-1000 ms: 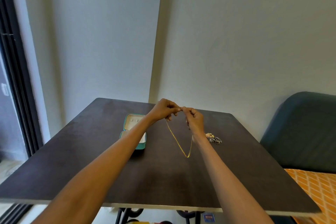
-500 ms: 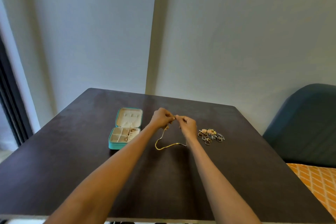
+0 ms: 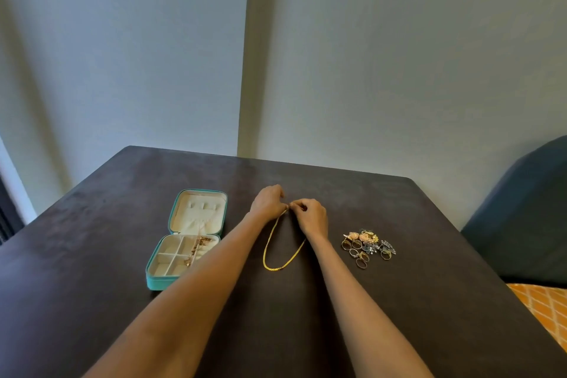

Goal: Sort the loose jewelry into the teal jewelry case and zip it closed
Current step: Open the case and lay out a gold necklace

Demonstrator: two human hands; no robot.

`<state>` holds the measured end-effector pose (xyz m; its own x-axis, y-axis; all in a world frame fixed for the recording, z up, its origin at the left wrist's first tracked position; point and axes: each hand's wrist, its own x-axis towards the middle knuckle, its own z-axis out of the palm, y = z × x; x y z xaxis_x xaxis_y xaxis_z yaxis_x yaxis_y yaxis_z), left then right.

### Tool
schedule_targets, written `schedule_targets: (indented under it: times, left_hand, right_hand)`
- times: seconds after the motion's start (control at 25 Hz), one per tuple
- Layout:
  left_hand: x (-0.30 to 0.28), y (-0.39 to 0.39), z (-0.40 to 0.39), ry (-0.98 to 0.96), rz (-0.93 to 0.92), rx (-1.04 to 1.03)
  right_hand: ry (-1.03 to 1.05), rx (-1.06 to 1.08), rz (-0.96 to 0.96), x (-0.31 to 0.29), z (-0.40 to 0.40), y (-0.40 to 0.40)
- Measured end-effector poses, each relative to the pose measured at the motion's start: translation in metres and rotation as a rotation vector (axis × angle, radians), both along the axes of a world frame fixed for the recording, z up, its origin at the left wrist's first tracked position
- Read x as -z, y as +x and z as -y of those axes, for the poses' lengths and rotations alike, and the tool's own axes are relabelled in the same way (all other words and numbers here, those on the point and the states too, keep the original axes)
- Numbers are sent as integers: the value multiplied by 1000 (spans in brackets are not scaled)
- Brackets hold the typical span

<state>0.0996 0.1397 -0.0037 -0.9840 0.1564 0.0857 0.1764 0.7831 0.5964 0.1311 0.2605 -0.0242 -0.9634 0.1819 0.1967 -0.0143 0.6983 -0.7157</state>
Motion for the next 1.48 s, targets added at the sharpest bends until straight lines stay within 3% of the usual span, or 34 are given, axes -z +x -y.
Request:
schedule_targets:
  times: [0.16,0.44,0.8,1.48]
  left_hand:
    - [-1,2,5,-35,-17,88]
    - [-4,25,6,-361,-29,191]
    - [1,10,-19,-413,40,63]
    - [-2,-13,-10,-393,123,128]
  right_hand:
    - [-46,-4,-121,4,-4,17]
    - [149,-404,-62,-1,-18,96]
    - [54,-367,-58,3,-35,117]
    - [26,-330,-98,5,-34,125]
